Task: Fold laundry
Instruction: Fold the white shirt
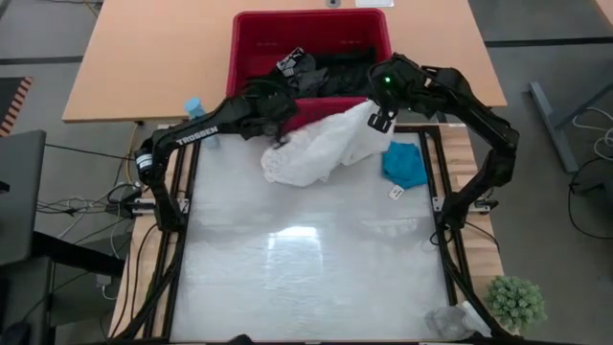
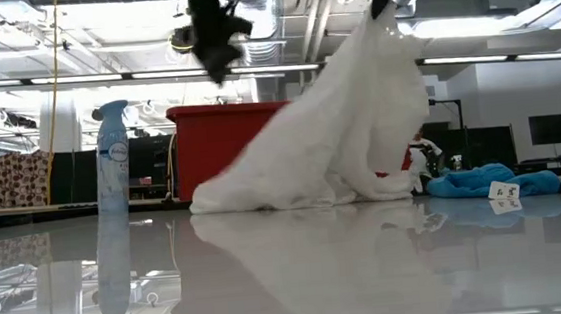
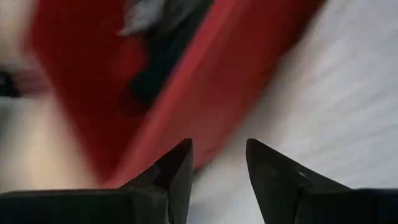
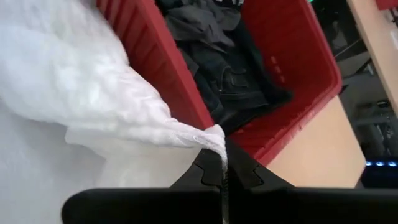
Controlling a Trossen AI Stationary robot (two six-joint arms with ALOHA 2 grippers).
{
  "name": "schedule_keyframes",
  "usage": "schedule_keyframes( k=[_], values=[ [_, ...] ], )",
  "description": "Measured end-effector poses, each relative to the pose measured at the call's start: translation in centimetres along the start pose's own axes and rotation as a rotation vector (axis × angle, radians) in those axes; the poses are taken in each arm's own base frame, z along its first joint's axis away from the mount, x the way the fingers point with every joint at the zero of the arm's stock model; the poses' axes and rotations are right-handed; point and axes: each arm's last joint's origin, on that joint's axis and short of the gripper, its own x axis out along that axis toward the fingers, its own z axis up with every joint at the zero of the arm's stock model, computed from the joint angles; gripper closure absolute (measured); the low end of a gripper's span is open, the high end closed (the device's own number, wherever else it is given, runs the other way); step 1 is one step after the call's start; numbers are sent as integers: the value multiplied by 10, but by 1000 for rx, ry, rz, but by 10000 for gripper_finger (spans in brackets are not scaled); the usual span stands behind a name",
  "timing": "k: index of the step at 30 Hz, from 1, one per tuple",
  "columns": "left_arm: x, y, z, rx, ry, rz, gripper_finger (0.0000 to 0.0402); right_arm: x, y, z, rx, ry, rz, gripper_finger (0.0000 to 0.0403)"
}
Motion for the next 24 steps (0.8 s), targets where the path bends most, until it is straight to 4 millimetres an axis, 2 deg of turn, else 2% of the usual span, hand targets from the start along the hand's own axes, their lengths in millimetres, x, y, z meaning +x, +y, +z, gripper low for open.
schedule_keyframes(
  k=[4, 6, 9, 12, 17, 21, 24],
  values=[
    [-20, -2, 20, -189, -183, -401, 264, 6, -2, 0, 24, 6, -11, 383],
    [-28, -7, 24, -283, -231, -495, 264, 10, -9, -2, 106, 12, -31, 383],
    [-38, -30, 31, -335, -320, -532, 264, 16, -21, -7, 219, 34, -58, 383],
    [-39, -72, 38, -322, -463, -500, 264, 19, -27, -9, 236, 37, -37, 383],
    [-18, -145, 39, -281, -609, -294, 264, 20, -29, -9, 232, 31, -31, 383],
    [6, -194, 35, -159, -630, -137, 263, 20, -29, -9, 232, 32, -32, 383],
    [26, -231, 22, -6, -585, -20, 259, 20, -29, -9, 234, 31, -31, 383]
  ],
)
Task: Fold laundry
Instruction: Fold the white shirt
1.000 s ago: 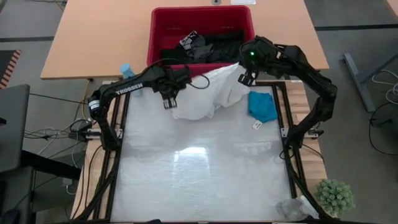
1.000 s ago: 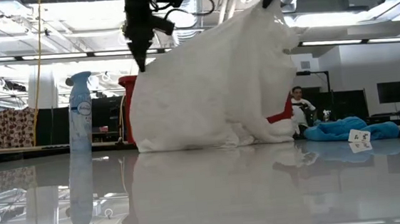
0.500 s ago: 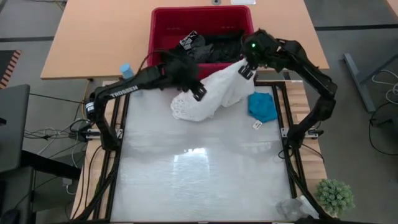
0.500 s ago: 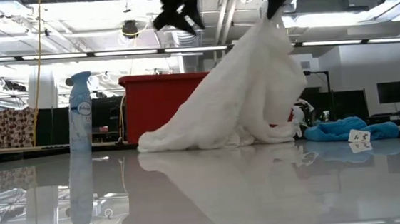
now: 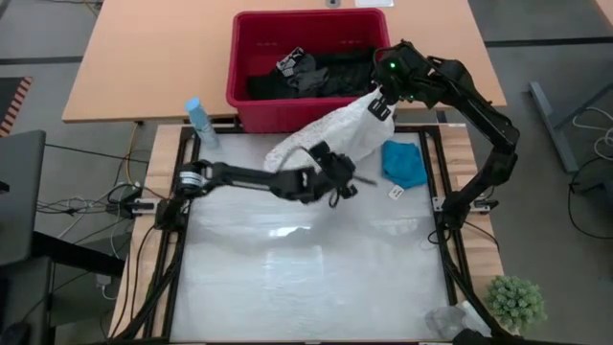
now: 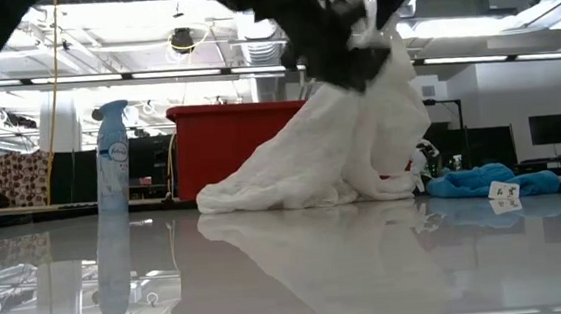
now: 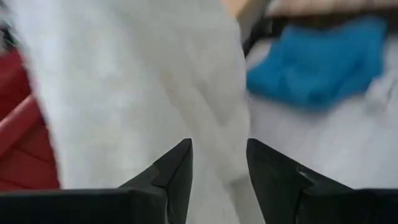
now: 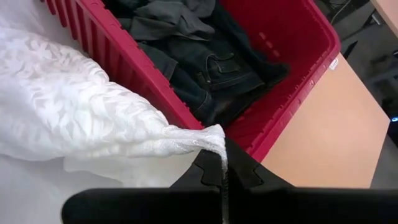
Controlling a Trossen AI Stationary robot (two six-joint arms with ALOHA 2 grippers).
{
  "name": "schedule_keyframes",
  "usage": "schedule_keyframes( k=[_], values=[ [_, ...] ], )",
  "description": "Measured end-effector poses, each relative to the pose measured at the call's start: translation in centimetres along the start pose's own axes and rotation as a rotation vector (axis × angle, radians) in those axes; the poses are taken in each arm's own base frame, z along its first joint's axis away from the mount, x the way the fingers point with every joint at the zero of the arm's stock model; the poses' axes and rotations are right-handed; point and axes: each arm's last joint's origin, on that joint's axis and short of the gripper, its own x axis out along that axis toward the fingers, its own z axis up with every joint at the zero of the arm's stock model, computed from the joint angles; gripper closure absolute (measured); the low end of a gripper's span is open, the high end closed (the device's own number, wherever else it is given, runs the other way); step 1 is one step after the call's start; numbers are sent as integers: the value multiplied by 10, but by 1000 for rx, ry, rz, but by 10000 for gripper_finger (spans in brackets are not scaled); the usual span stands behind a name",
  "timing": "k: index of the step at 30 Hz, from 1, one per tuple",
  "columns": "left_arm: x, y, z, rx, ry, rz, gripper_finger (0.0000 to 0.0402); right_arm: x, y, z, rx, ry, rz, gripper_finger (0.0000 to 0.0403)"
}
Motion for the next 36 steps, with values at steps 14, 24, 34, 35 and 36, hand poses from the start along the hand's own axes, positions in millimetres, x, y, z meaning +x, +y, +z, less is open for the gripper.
schedule_keyframes(
  k=[14, 24, 34, 35, 36],
  values=[
    [3, -44, -28, 3, 69, 133, 257, 0, 1, 0, -21, -4, 47, 383],
    [43, -40, -57, -103, 137, 61, 257, 0, 2, -1, -30, 0, 48, 383],
    [54, -23, -69, -89, 265, 34, 339, 0, 2, -1, -43, 5, 49, 383],
    [55, -21, -69, -100, 270, 12, 365, 0, 2, -1, -49, 5, 49, 383],
    [56, -19, -70, -101, 282, -7, 383, 0, 2, -1, -49, 6, 49, 383]
  ],
)
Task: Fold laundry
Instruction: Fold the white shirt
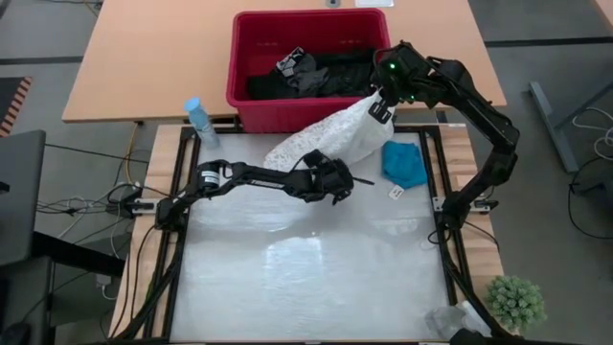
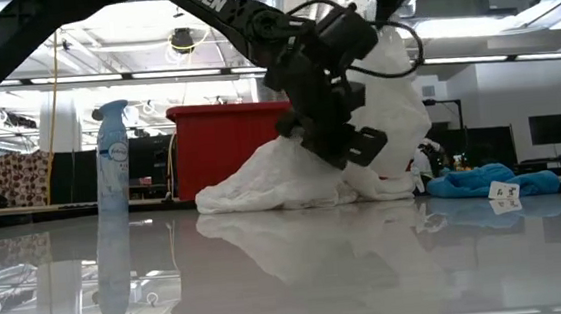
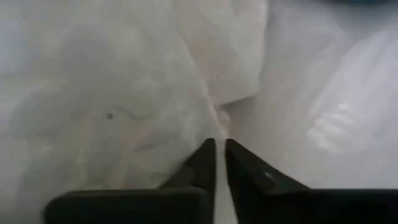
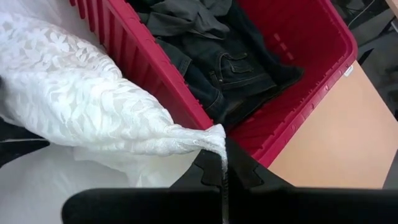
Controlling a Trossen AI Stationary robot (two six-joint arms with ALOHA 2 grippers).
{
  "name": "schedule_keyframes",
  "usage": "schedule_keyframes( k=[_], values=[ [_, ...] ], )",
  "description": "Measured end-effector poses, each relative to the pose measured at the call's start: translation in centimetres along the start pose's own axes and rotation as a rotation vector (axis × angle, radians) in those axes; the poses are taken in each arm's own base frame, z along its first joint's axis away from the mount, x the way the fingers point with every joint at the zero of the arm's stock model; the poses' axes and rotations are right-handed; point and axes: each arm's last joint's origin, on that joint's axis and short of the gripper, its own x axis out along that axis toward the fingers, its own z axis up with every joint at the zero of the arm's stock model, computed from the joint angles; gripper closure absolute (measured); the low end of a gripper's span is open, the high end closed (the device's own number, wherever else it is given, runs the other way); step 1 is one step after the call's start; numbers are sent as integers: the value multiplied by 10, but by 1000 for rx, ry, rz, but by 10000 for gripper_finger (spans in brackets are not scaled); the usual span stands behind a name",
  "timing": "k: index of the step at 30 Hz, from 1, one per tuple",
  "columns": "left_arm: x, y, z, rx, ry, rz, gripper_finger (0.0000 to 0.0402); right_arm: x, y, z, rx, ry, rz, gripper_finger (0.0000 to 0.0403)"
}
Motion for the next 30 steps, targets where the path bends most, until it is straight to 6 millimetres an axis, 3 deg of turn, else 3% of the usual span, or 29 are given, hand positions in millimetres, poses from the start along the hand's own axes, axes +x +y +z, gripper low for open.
schedule_keyframes(
  k=[4, 13, 18, 24, 27, 30],
  values=[
    [-4, 9, -4, 110, 119, 28, 399, 0, 0, -1, -5, 8, 0, 383],
    [-60, 60, 33, 222, 145, 109, 401, 6, -14, -4, 20, 32, -35, 383],
    [-99, 109, 60, 364, 101, 177, 401, 9, -23, -6, 28, 40, -56, 383],
    [-127, 176, 78, 600, 149, 403, 402, 10, -27, -8, 39, 49, -64, 383],
    [-141, 217, 85, 612, 176, 476, 401, 10, -27, -8, 39, 49, -64, 383],
    [-154, 252, 87, 508, 158, 484, 401, 10, -25, -8, 43, 50, -58, 383]
  ],
)
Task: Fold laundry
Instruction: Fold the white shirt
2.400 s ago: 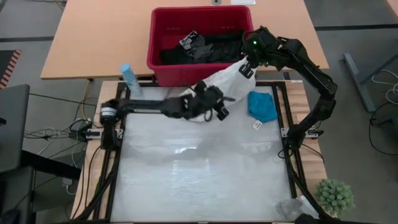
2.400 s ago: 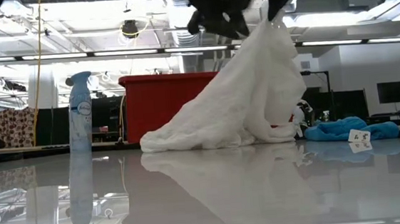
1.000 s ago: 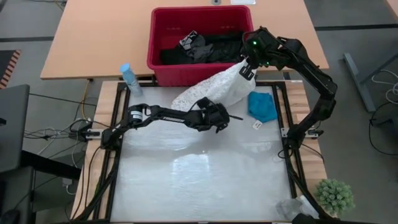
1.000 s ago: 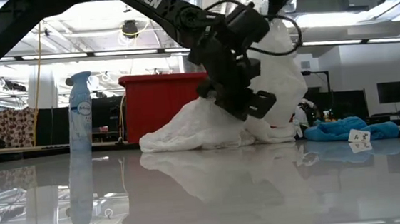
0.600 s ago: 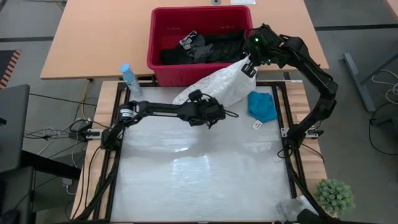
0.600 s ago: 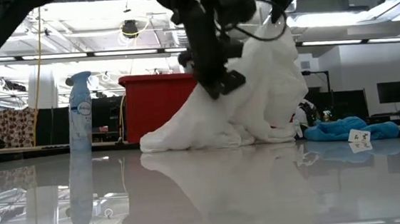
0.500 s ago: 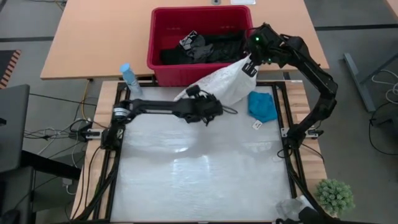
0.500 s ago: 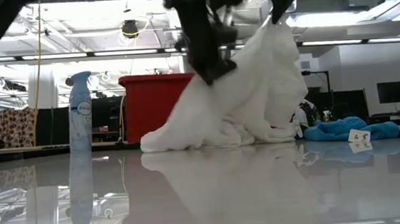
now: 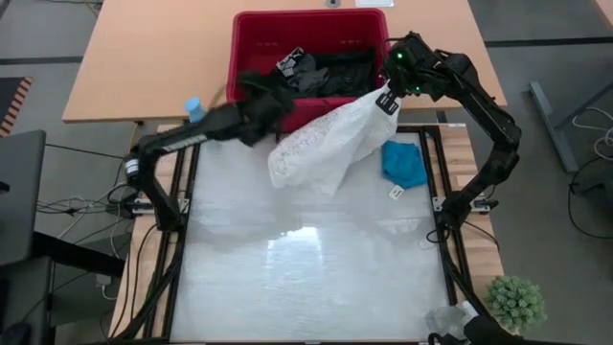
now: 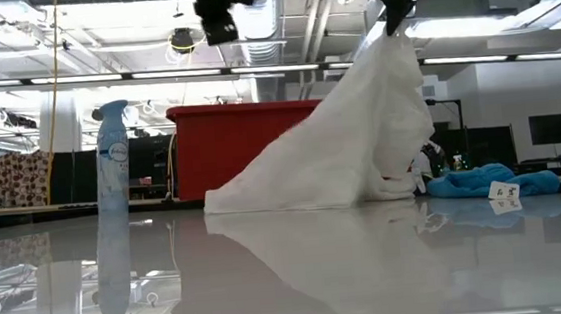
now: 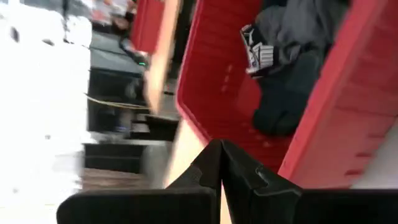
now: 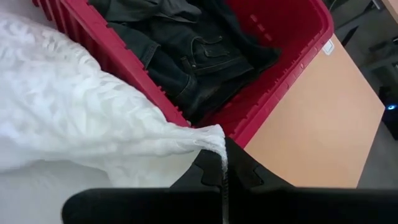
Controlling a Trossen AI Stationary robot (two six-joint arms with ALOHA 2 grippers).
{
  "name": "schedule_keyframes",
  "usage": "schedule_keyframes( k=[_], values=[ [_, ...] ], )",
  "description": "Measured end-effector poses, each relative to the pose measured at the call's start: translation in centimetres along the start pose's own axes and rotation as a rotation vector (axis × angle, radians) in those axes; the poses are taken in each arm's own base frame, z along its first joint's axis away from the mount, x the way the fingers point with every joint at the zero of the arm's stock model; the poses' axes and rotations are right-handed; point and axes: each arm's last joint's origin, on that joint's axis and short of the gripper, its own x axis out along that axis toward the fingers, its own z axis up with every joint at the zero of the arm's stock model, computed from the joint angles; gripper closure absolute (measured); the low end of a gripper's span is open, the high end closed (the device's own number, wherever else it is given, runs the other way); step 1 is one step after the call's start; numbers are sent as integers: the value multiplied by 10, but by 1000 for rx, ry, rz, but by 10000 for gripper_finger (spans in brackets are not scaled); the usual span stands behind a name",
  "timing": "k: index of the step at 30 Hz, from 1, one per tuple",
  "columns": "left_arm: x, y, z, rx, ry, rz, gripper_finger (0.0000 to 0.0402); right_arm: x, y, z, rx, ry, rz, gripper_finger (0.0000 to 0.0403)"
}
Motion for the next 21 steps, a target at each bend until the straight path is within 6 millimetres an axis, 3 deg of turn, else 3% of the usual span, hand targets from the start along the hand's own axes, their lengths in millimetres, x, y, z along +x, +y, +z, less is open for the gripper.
schedule_keyframes(
  k=[2, 5, 8, 12, 18, 21],
  values=[
    [-3, 18, -11, -189, -95, -165, 401, -1, 2, 0, -8, 5, 7, 383],
    [-6, 32, -19, -530, -304, -643, 401, -2, 5, 0, -17, 8, 16, 383],
    [-3, 18, -14, -650, -357, -917, 401, -3, 7, 0, -21, 2, 20, 383],
    [-5, -32, 2, -617, -407, -1059, 401, -3, 8, 0, -22, 1, 21, 383],
    [-18, -134, 22, -347, -540, -1108, 395, -3, 8, 0, -23, 2, 21, 383],
    [-26, -159, 33, -377, -538, -1135, 373, -3, 8, 0, -22, 2, 21, 383]
  ],
)
